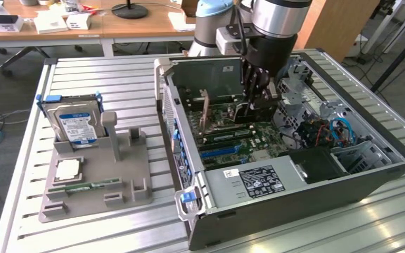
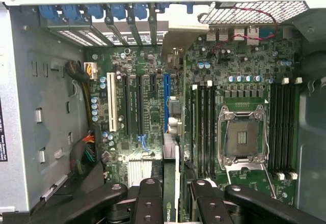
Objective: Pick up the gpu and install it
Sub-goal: 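Insert the gpu into the slot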
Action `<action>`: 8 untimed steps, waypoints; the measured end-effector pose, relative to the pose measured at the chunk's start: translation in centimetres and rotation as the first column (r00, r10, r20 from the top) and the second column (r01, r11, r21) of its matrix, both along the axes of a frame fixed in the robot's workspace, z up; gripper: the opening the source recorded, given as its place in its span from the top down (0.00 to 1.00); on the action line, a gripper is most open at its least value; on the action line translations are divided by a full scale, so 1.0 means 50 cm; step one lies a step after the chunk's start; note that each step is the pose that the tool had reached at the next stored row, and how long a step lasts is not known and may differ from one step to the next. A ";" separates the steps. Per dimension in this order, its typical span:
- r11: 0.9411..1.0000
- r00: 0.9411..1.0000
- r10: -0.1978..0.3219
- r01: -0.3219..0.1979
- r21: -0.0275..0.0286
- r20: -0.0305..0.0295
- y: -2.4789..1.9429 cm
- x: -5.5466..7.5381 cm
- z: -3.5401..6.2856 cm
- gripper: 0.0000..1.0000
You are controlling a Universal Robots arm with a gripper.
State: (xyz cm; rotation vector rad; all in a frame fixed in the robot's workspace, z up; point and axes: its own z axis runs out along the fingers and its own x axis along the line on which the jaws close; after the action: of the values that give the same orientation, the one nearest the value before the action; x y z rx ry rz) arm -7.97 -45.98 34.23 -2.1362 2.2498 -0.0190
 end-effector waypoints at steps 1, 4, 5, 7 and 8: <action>1.000 1.000 0.000 0.000 0.000 0.000 -0.0010 -0.001 0.000 0.74; 1.000 1.000 0.000 0.000 0.000 0.000 -0.0016 -0.001 0.000 0.74; 1.000 1.000 0.000 0.000 0.000 0.000 -0.0016 -0.001 0.000 0.74; 1.000 1.000 0.000 0.000 0.000 0.000 -0.0017 -0.001 -0.001 0.74; 1.000 1.000 0.000 0.000 0.000 0.000 -0.0018 -0.001 -0.004 0.74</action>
State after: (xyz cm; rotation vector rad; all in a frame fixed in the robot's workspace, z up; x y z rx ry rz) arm -8.04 -46.07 34.05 -2.1366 2.2495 -0.0190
